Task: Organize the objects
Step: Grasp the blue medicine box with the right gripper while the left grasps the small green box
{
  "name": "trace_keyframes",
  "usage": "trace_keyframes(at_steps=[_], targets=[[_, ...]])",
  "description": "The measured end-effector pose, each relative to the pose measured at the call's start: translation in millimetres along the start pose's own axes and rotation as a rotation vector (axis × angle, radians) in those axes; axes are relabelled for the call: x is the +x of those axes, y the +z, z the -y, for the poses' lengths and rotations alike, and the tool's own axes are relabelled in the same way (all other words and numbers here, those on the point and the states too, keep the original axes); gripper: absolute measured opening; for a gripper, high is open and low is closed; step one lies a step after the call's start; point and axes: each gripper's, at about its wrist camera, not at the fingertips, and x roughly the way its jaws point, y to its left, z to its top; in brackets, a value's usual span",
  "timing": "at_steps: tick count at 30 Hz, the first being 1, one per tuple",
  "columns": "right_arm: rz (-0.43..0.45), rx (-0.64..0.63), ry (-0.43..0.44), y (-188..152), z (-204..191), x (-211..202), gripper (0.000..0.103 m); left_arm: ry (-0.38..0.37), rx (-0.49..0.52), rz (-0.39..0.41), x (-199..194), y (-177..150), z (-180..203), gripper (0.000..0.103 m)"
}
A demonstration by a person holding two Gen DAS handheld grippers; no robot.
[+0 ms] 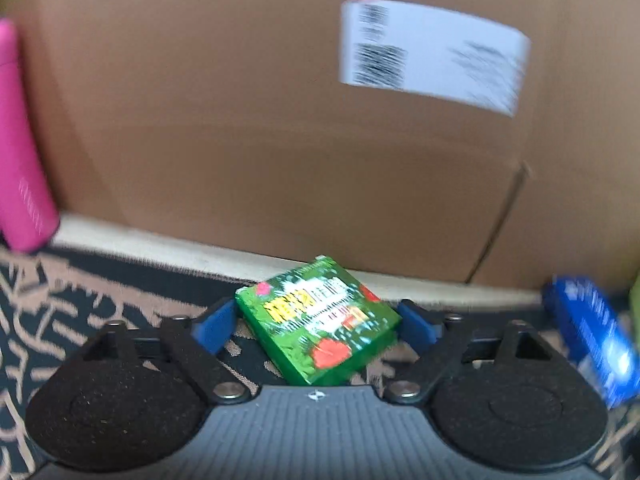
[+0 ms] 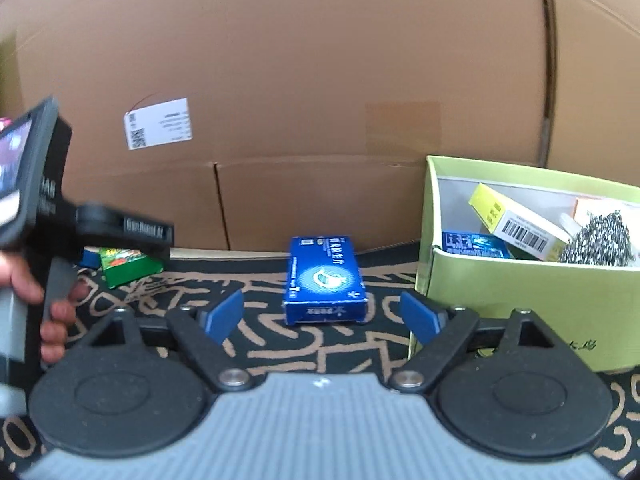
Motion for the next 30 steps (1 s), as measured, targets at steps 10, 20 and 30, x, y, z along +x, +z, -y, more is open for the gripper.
trace_keyframes(at_steps=[10,20,30], targets=[[0.030,-0.029,0.038,-1.0,0.5,-7.3,0.093,-0.306,-0.103,0.069,-52.1,-42.5,-28.2,0.087],[-0.083,-0.124,-0.006,47.1,-34.4,54.2,0.090,-0.311,-0.217,0.089,-57.8,-42.7,-50.9,0.087],[-0.390,-0.139,-0.113,62.5,-31.8,133.9,0.090,-0.141,0.073,0.033,-59.9,-45.0,-23.1,0.088]])
